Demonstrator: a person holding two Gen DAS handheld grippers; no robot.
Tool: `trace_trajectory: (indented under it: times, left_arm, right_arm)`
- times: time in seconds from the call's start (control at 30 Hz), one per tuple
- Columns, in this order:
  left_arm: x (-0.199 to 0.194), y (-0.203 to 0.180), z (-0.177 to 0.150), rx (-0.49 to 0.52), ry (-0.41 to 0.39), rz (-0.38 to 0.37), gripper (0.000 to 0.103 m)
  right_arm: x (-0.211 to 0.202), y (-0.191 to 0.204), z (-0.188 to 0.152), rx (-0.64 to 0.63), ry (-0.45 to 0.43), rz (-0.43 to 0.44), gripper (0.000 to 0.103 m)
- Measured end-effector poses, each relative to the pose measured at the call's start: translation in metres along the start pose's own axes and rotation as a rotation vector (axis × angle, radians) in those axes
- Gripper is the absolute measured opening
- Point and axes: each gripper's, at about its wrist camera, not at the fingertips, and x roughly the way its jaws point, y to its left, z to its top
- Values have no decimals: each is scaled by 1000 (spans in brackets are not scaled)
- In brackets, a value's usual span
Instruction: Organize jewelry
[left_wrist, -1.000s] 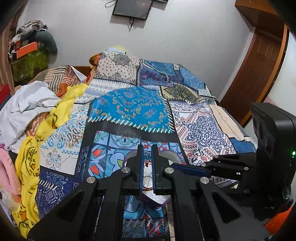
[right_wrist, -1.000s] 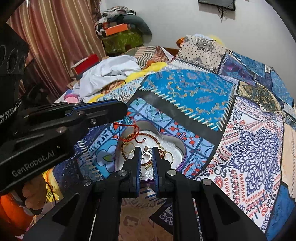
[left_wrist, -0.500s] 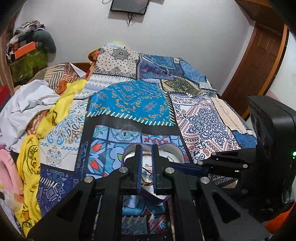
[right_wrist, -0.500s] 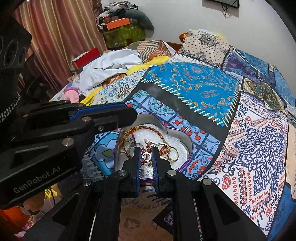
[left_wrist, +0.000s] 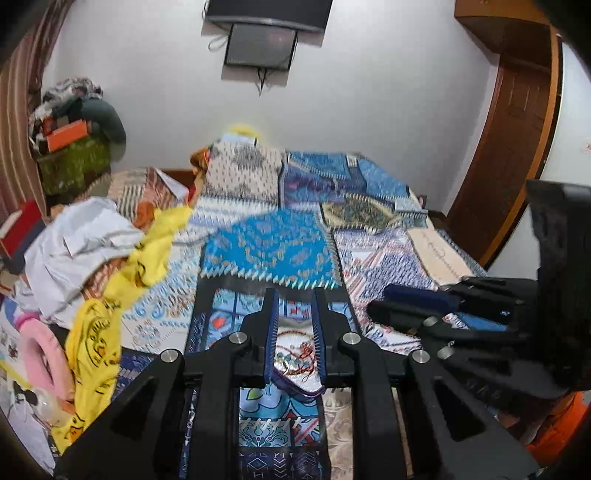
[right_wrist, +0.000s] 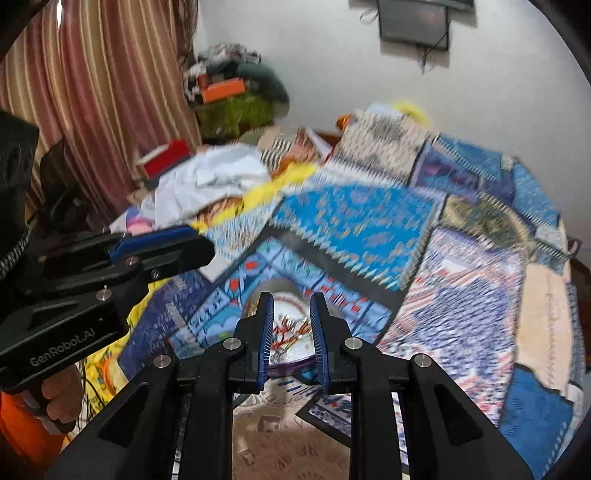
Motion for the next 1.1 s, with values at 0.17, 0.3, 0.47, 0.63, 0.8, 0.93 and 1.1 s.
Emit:
trace_trajectory:
  times: [0.17, 0.3, 0.47, 0.63, 0.8, 0.93, 1.1]
  left_arm:
    - [-50, -19, 16, 42, -134, 37, 19]
    - [-96, -34, 23, 68, -272, 70, 32]
    - [-148, -52, 19, 81, -431, 103, 55]
    - [-181, -63, 10, 75, -521, 141, 85]
    - [-192, -65, 2, 55, -547, 142, 102]
    - [-196, -66, -2, 50, -542, 156, 102]
    - [-197, -65, -7, 46, -539, 163, 102]
  right_arm:
    - [-63, 5, 11, -7, -167, -56, 18]
    - [-110, 13, 14, -10, -301, -90, 20]
    - [-173, 28, 6, -4, -501, -145, 44]
    - [-208, 44, -7, 14, -620, -188, 74]
    - [-216, 51, -15, 37, -671, -251, 85]
    - [-216, 53, -18, 54, -664, -268, 87]
    - [-225, 54, -28, 55, -687, -292, 98]
